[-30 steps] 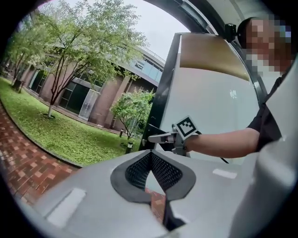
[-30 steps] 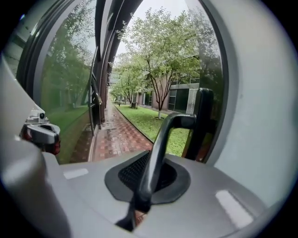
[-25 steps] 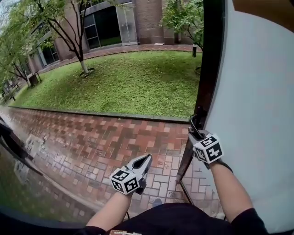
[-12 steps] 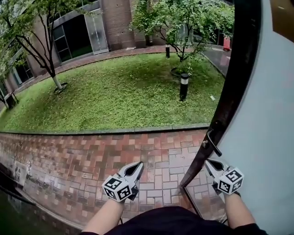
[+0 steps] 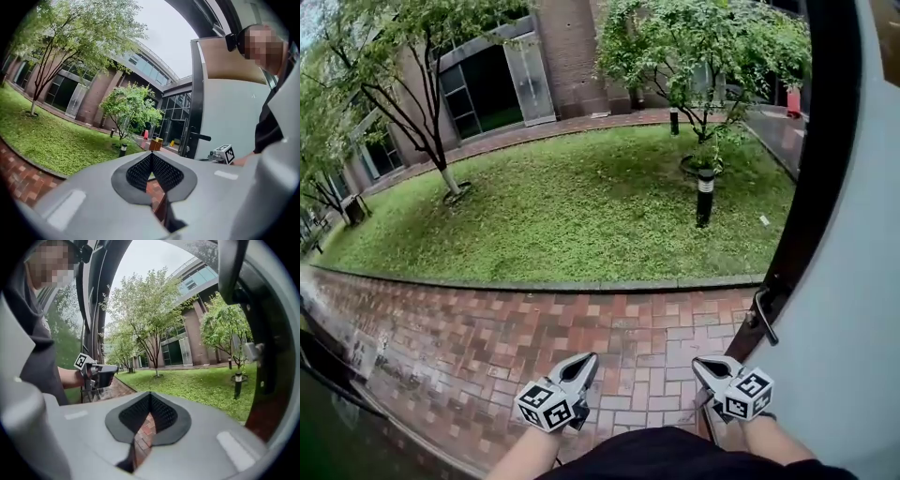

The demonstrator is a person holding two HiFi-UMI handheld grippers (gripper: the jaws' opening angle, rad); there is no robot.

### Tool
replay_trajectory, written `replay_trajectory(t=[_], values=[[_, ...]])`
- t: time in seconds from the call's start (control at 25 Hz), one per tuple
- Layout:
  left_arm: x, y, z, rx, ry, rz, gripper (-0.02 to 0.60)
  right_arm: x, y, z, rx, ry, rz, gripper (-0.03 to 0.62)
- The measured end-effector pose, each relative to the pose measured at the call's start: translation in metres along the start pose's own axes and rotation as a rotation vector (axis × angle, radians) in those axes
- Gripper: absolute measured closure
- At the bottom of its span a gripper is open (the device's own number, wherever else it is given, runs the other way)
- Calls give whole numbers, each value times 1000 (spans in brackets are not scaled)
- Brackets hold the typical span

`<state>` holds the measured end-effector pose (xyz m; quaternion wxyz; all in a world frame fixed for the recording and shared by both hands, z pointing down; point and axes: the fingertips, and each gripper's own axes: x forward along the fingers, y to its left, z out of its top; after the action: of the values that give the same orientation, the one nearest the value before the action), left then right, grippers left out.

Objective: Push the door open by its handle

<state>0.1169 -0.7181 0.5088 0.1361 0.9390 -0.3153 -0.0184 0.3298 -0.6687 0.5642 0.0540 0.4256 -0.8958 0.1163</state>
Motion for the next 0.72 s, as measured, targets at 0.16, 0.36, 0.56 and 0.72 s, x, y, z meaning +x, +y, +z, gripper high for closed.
replay_trajectory(t=[0.16, 0.36, 0.56, 0.72], values=[[-1, 16, -1, 22, 7, -23, 586, 11, -8, 2, 30, -29, -35, 594], [-15, 29, -4, 3, -15, -24, 584, 10, 8, -1, 81, -60, -15, 594], [-20, 33, 6, 13, -15, -49, 586, 20, 14, 21, 105, -101, -11, 594], [-22, 38, 9, 4, -30, -39, 584, 25, 8, 20, 98, -80, -7, 594]])
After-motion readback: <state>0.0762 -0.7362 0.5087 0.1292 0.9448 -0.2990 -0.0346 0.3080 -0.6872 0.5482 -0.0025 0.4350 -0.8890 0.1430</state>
